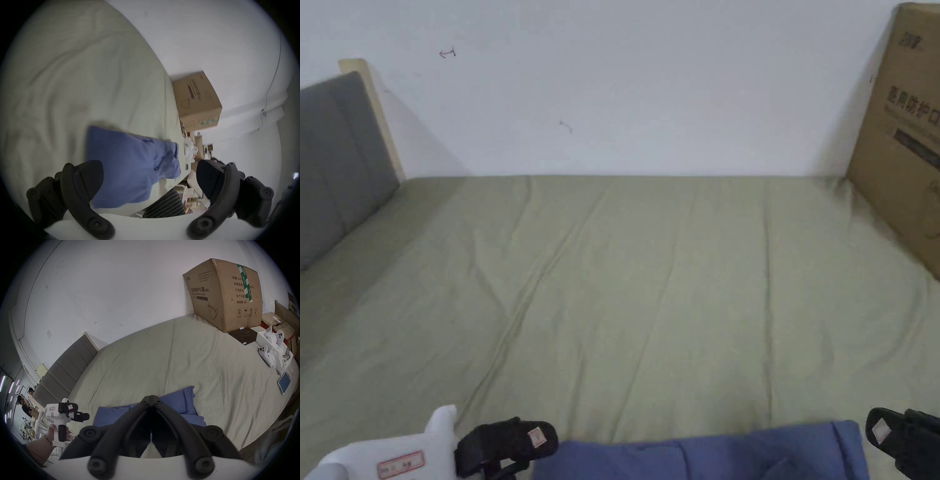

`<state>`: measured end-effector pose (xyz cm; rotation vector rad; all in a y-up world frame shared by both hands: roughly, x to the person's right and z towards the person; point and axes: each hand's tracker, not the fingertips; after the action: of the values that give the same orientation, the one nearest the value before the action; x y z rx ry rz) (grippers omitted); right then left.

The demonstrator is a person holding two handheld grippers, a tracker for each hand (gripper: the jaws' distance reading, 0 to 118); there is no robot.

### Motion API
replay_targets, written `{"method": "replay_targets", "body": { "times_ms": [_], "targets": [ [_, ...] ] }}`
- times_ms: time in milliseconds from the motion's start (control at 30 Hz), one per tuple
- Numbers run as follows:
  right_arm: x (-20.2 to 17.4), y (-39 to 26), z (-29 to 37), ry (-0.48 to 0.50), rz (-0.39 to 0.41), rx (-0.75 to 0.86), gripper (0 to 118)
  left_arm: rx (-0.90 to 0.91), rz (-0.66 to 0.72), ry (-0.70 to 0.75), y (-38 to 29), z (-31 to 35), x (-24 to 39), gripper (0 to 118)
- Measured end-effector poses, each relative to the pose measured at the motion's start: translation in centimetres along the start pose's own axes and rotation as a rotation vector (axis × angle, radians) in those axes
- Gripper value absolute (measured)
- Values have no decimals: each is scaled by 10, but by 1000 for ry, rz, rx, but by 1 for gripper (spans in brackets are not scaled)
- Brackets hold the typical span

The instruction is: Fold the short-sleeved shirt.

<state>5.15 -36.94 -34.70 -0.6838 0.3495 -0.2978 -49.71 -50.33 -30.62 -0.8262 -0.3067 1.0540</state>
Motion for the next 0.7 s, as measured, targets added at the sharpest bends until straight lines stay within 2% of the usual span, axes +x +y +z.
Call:
{"method": "replay_targets", "body": {
  "times_ms": [67,200,333,400,533,567,600,633,667,700],
  "targets": [
    [-5,0,-4,-1,4,-13,0,-1,54,11,5,4,-25,115],
    [-15,3,-10,-13,24,-30,0,-94,177,-63,5,-23,-73,115],
    [-23,8,-14,-29,44,-54,0,-64,229,-340,-1,-58,-82,116],
    [-28,9,-17,-37,63,-60,0,-126,314,-409,-8,-83,-84,116],
    [-36,11,-23,-25,68,-75,0,-189,248,-449,-11,-107,-79,113],
    [-38,10,-24,-19,67,-80,0,-193,239,-429,-10,-107,-79,106],
    [-40,10,-26,-15,68,-83,0,-190,238,-368,-9,-106,-81,76],
    [-41,8,-27,-11,71,-87,0,-203,224,-232,-9,-107,-85,29],
    [-42,7,-29,-8,74,-90,0,-225,174,-38,-11,-107,-88,7],
    [-43,6,-30,-4,77,-95,0,-213,205,-150,-11,-105,-89,7]
  ]
}}
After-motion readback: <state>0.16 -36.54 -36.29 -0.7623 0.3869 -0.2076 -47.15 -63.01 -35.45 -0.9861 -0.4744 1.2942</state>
